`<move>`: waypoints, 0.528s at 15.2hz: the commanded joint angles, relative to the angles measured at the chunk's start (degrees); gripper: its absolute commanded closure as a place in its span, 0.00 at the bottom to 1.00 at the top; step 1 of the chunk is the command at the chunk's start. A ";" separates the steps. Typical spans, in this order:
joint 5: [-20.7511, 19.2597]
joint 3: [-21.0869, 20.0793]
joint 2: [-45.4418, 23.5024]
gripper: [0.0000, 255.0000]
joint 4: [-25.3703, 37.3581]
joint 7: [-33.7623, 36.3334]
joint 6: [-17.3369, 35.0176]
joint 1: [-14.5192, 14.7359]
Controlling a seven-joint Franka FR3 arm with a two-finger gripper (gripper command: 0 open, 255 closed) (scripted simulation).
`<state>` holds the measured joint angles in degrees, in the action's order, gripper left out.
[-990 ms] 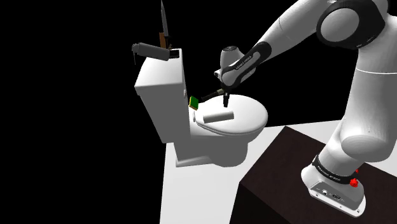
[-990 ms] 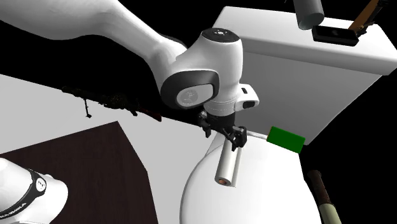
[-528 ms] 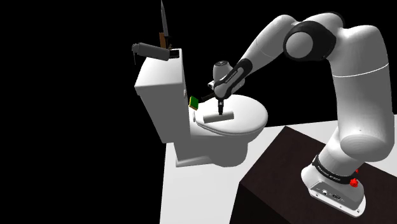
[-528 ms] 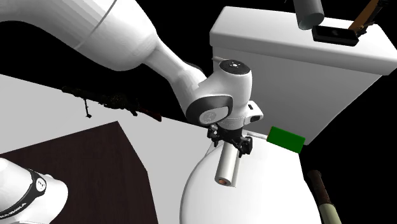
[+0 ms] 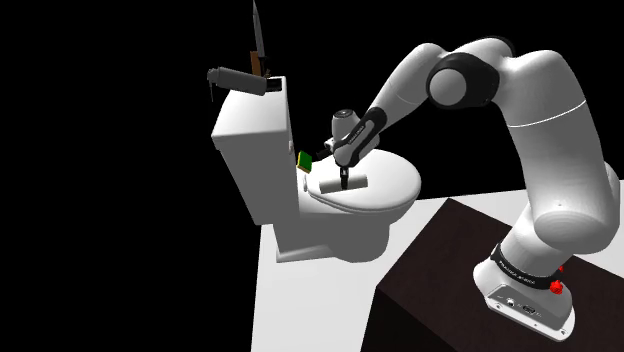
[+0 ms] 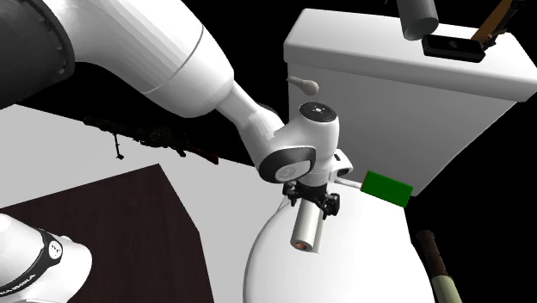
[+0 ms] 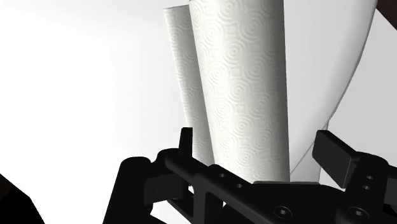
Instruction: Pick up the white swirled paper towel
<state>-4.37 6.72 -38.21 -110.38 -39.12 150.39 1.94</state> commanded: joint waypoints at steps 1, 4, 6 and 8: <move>0.04 -0.05 -1.04 0.00 0.40 0.00 0.67 -0.10; 0.04 -0.04 -0.99 1.00 0.32 -0.03 0.69 -0.12; 0.04 -0.04 -0.98 1.00 0.32 -0.05 0.69 -0.14; 0.04 -0.04 -0.98 1.00 0.32 -0.06 0.69 -0.15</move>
<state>-4.33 6.63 -39.12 -110.12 -39.19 151.01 1.83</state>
